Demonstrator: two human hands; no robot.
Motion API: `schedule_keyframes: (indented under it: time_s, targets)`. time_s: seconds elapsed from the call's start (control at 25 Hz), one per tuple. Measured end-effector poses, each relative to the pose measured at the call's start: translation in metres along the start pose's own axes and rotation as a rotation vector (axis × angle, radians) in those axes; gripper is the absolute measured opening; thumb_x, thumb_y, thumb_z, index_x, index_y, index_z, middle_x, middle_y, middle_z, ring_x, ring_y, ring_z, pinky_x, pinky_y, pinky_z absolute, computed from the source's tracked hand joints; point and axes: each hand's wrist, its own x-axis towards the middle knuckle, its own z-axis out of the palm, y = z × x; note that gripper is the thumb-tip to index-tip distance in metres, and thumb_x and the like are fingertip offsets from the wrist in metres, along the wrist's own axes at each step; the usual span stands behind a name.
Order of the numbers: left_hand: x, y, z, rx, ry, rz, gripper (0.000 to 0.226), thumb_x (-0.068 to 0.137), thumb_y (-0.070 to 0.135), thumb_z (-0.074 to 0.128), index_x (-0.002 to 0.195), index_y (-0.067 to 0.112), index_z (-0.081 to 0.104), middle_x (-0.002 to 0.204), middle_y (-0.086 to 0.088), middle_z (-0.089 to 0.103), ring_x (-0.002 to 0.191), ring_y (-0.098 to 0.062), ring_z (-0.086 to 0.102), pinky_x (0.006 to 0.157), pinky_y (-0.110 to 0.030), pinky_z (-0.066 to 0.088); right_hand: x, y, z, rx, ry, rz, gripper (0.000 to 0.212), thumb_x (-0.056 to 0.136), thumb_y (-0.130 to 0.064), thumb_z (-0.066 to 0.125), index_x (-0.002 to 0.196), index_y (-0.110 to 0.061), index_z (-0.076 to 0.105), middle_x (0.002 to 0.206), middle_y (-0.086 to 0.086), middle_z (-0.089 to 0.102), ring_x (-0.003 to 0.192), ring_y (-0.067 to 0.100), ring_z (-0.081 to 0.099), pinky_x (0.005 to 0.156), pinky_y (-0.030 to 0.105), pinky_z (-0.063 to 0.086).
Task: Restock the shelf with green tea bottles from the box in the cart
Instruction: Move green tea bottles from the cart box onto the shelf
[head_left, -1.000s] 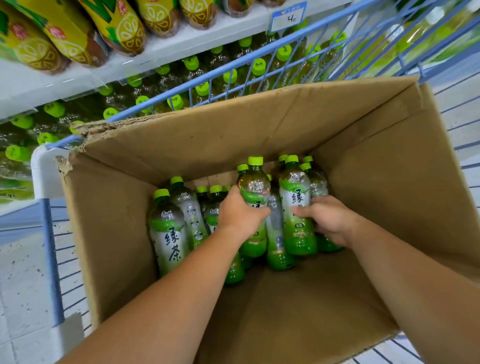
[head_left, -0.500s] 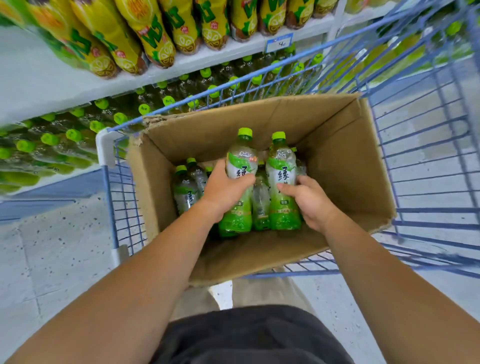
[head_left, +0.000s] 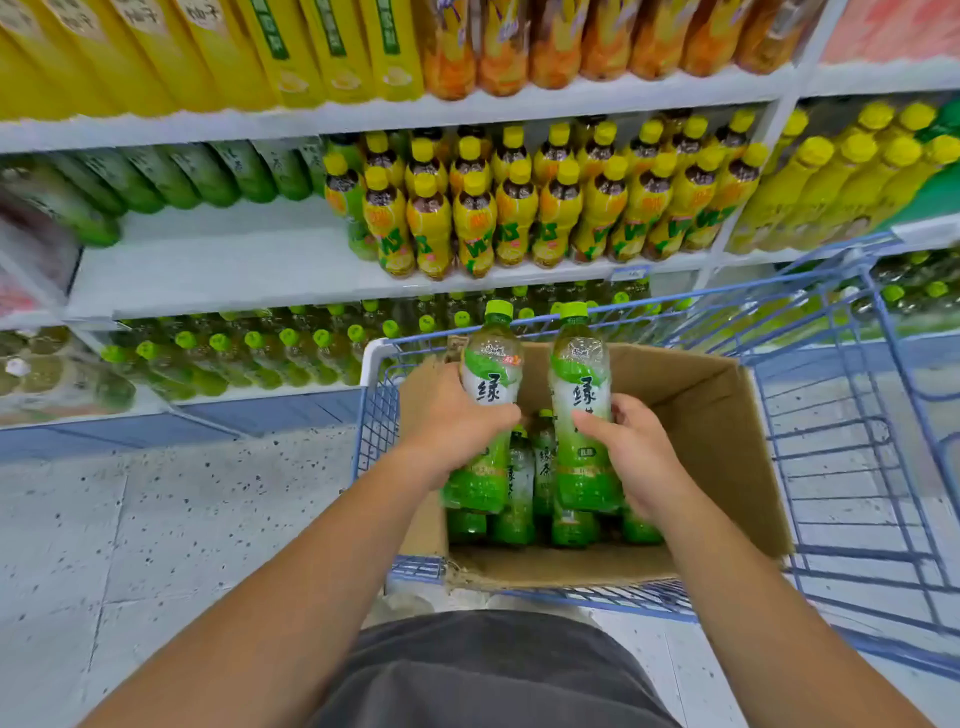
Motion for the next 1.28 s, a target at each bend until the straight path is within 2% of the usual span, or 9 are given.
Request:
schedule_keyframes:
  time_s: [0.12, 0.32, 0.52, 0.64, 0.72, 0.84, 0.96, 1.16, 1.28]
  targets:
    - [-0.007, 0.009, -0.040, -0.077, 0.018, 0.033, 0.054, 0.055, 0.034, 0.078, 0.104, 0.029, 0.057, 0.101, -0.005, 0.070, 0.089, -0.022, 0.070, 0.075, -0.044, 0.062, -0.007, -0.024, 0.032, -0.025, -0.052, -0.043, 0.037, 0.086, -0.018, 0.077, 0.119, -0.015, 0.063, 0.112, 0.005, 0.073, 0.099, 0.024, 0.071, 0.089, 0.052, 0.057]
    - [-0.014, 0.007, -0.125, -0.138, 0.069, 0.140, 0.055, 0.063, 0.027, 0.079, 0.113, 0.027, 0.055, 0.102, -0.003, 0.067, 0.088, -0.018, 0.068, 0.062, -0.029, 0.052, -0.022, -0.059, 0.107, -0.028, -0.072, -0.143, 0.043, 0.085, -0.020, 0.078, 0.124, -0.015, 0.061, 0.117, 0.003, 0.071, 0.105, 0.023, 0.070, 0.093, 0.050, 0.055]
    - [-0.028, -0.015, -0.229, -0.160, 0.109, 0.186, 0.055, 0.060, 0.032, 0.079, 0.109, 0.031, 0.055, 0.100, 0.001, 0.068, 0.085, -0.013, 0.068, 0.058, -0.023, 0.051, -0.050, -0.080, 0.199, -0.007, -0.101, -0.188, 0.038, 0.087, -0.014, 0.076, 0.122, -0.010, 0.061, 0.112, 0.008, 0.073, 0.096, 0.025, 0.073, 0.086, 0.051, 0.058]
    - [-0.033, -0.032, -0.294, -0.179, 0.119, 0.201, 0.056, 0.063, 0.029, 0.080, 0.114, 0.031, 0.055, 0.100, 0.002, 0.068, 0.083, -0.010, 0.068, 0.054, -0.017, 0.050, -0.066, -0.087, 0.259, -0.021, -0.111, -0.231, 0.034, 0.086, -0.014, 0.077, 0.117, -0.014, 0.063, 0.111, 0.006, 0.072, 0.097, 0.021, 0.073, 0.084, 0.043, 0.058]
    - [-0.035, -0.040, -0.334, -0.195, 0.132, 0.214, 0.054, 0.063, 0.028, 0.080, 0.112, 0.031, 0.057, 0.099, 0.001, 0.069, 0.080, -0.009, 0.069, 0.057, -0.019, 0.052, -0.073, -0.089, 0.297, -0.037, -0.121, -0.267, 0.034, 0.085, -0.014, 0.078, 0.116, -0.016, 0.065, 0.112, 0.005, 0.072, 0.098, 0.018, 0.071, 0.083, 0.039, 0.058]
    - [-0.039, -0.050, -0.384, -0.209, 0.176, 0.234, 0.052, 0.058, 0.032, 0.079, 0.106, 0.034, 0.059, 0.095, 0.004, 0.071, 0.079, -0.007, 0.070, 0.061, -0.023, 0.053, -0.078, -0.093, 0.348, -0.061, -0.138, -0.288, 0.041, 0.085, -0.013, 0.078, 0.123, -0.013, 0.064, 0.114, 0.005, 0.072, 0.103, 0.022, 0.070, 0.089, 0.044, 0.056]
    - [-0.037, -0.056, -0.419, -0.238, 0.233, 0.246, 0.049, 0.058, 0.031, 0.080, 0.102, 0.038, 0.060, 0.091, 0.009, 0.071, 0.077, -0.005, 0.070, 0.064, -0.026, 0.057, -0.075, -0.096, 0.385, -0.059, -0.186, -0.291, 0.035, 0.086, -0.012, 0.076, 0.120, -0.013, 0.067, 0.110, 0.007, 0.075, 0.099, 0.023, 0.073, 0.089, 0.046, 0.057]
    - [-0.018, -0.058, -0.461, -0.218, 0.314, 0.237, 0.045, 0.058, 0.033, 0.079, 0.098, 0.039, 0.062, 0.089, 0.008, 0.072, 0.081, -0.013, 0.071, 0.072, -0.040, 0.063, -0.051, -0.107, 0.431, -0.073, -0.270, -0.292, 0.034, 0.085, -0.014, 0.077, 0.118, -0.018, 0.068, 0.107, 0.002, 0.076, 0.099, 0.022, 0.073, 0.087, 0.047, 0.057]
    - [0.002, -0.057, -0.479, -0.183, 0.355, 0.227, 0.042, 0.059, 0.030, 0.079, 0.097, 0.040, 0.063, 0.086, 0.010, 0.073, 0.080, -0.012, 0.071, 0.070, -0.035, 0.062, -0.027, -0.112, 0.457, -0.090, -0.309, -0.298, 0.032, 0.085, -0.016, 0.078, 0.115, -0.020, 0.068, 0.105, 0.001, 0.077, 0.099, 0.021, 0.073, 0.085, 0.045, 0.058]
